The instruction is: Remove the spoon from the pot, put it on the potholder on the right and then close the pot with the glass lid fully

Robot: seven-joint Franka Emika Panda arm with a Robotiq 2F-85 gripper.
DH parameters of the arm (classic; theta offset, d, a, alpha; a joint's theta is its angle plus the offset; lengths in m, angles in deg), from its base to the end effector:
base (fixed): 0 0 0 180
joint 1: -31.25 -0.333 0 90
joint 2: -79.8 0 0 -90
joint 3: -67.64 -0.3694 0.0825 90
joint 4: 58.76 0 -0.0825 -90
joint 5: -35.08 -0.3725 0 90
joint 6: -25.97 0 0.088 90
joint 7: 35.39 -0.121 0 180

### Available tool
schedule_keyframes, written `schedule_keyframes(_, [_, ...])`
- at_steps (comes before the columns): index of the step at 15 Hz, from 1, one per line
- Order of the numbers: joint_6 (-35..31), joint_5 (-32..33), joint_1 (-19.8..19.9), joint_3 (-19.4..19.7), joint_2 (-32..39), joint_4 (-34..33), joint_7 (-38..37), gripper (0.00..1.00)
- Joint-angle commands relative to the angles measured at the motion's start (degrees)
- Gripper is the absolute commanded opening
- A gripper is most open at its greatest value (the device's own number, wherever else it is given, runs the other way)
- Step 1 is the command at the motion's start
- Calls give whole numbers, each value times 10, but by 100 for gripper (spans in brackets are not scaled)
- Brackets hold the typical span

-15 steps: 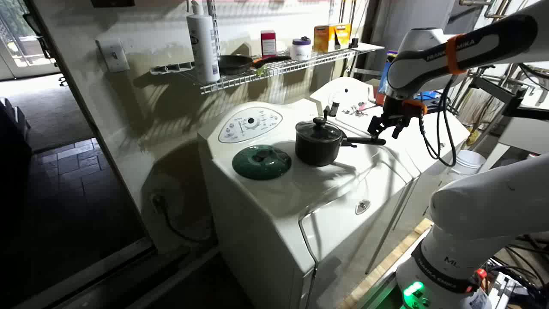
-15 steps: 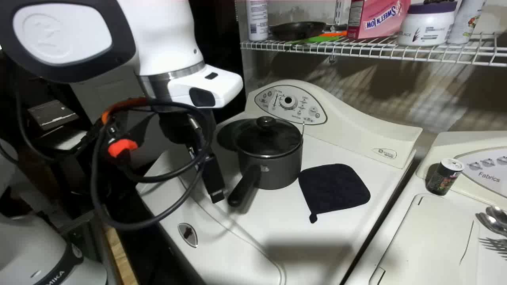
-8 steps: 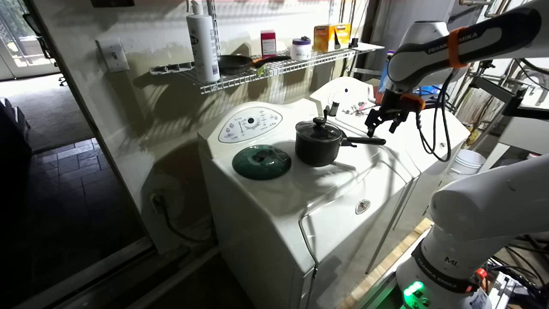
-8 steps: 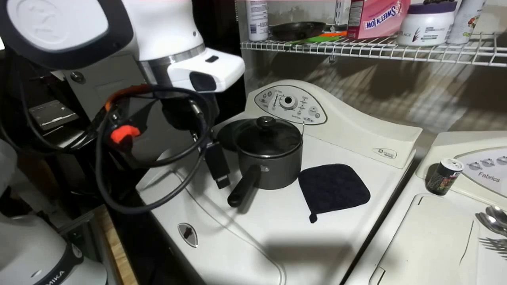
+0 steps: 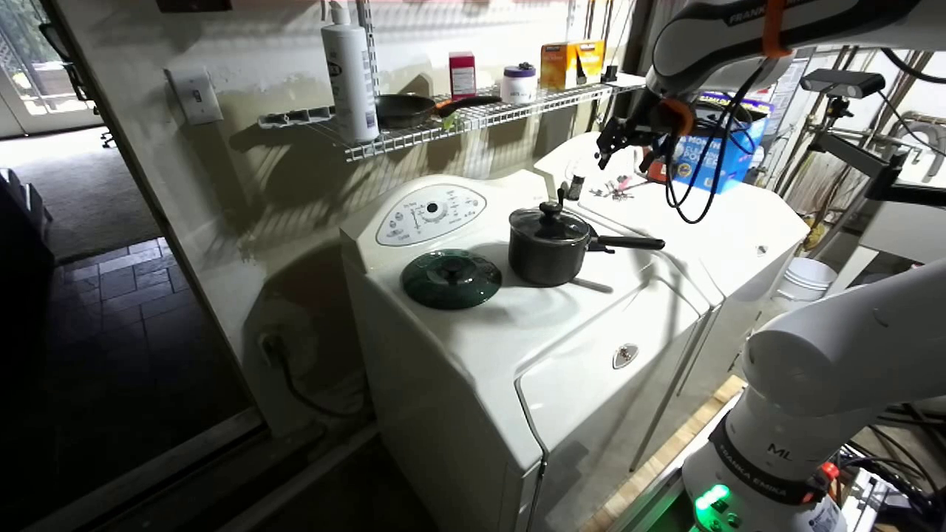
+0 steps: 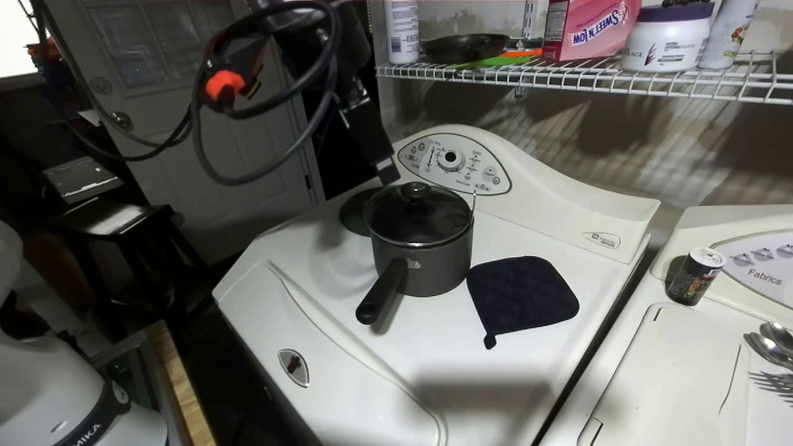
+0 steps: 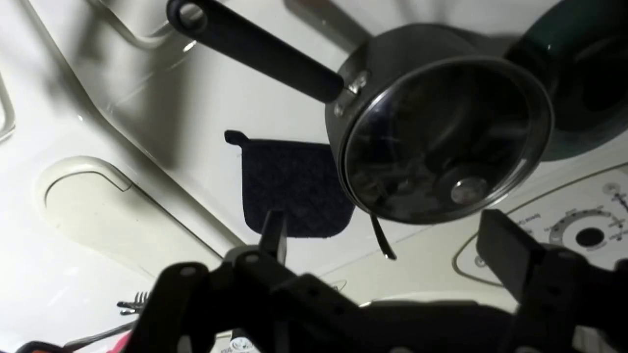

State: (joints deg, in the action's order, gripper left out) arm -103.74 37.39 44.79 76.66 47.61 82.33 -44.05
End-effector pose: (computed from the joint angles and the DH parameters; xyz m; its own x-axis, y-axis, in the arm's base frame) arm 0.3456 -0.1562 0.5621 0.8095 -0.4789 0.3396 -0.4760 -0.8740 -0.0978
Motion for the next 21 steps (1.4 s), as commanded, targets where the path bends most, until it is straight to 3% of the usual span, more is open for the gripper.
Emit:
schedule_keyframes(1, [-34, 7, 12, -34, 78, -63, -74, 100])
schedule_keyframes(3, [-35, 39, 14, -42, 114, -94, -63, 100])
schedule_keyframes(6, [-4, 77, 0, -31, 165, -142, 12, 100])
schedule_keyframes(10, [16, 75, -16, -5, 222, -192, 128, 100])
schedule_keyframes(11, [-6, 78, -11, -13, 186, -151, 77, 100])
schedule_keyframes(15, [-6, 77, -12, -9, 195, -156, 83, 100])
schedule_keyframes(21, [22, 44, -35, 17, 252, -186, 273, 100])
